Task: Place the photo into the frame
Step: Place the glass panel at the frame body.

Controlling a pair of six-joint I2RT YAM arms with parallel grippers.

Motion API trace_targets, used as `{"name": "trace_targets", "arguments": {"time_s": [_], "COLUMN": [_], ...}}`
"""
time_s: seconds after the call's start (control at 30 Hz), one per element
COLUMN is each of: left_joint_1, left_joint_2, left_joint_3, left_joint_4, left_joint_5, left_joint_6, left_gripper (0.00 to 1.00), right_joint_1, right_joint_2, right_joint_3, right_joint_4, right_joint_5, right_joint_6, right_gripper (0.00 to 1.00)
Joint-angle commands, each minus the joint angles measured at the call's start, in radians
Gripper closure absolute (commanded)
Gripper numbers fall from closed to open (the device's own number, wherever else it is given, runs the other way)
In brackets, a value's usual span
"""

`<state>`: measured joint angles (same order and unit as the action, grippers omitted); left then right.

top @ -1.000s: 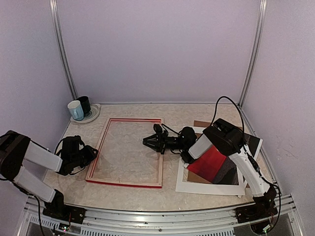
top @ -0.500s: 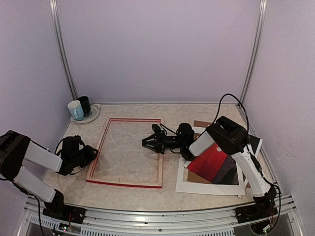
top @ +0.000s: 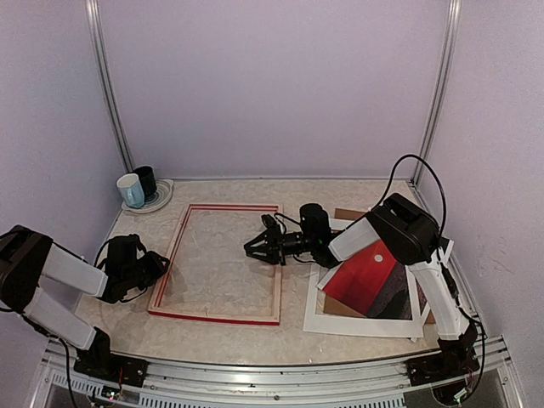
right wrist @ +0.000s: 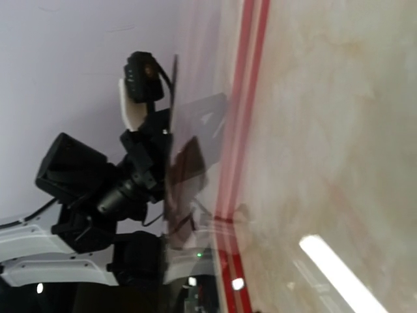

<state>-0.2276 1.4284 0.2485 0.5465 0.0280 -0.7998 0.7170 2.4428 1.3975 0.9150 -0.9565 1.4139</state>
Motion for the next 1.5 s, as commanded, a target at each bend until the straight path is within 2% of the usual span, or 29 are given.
{"name": "trace_targets", "arguments": {"time_s": [0.0,0.97,1.47], "left_joint_1": [0.003,0.002,0.004], "left_joint_2": [0.026,0.032,0.030], "left_joint_3": [-0.017,-0.015,-0.016], "left_joint_4": [-0.063,-0.060,-0.061], "left_joint_5": [0.034,0.041,0.041], "left_joint_6": [0.003,0.001,0.001], "left_gripper": [0.65,0.65,0.65], "right_joint_1": [-0.002,-0.006,-0.004], "right_joint_2": [-0.025,-0.099,-0.153], "right_joint_3": [-0.007,0.029,0.079], "right_joint_4": [-0.208,-0.526,-0.768], "right_joint_5": [0.023,0.060,0.146], "right_joint_6": [-0.126,-0.327,-0.495], "right_gripper": [0.71,0.68,0.64]}}
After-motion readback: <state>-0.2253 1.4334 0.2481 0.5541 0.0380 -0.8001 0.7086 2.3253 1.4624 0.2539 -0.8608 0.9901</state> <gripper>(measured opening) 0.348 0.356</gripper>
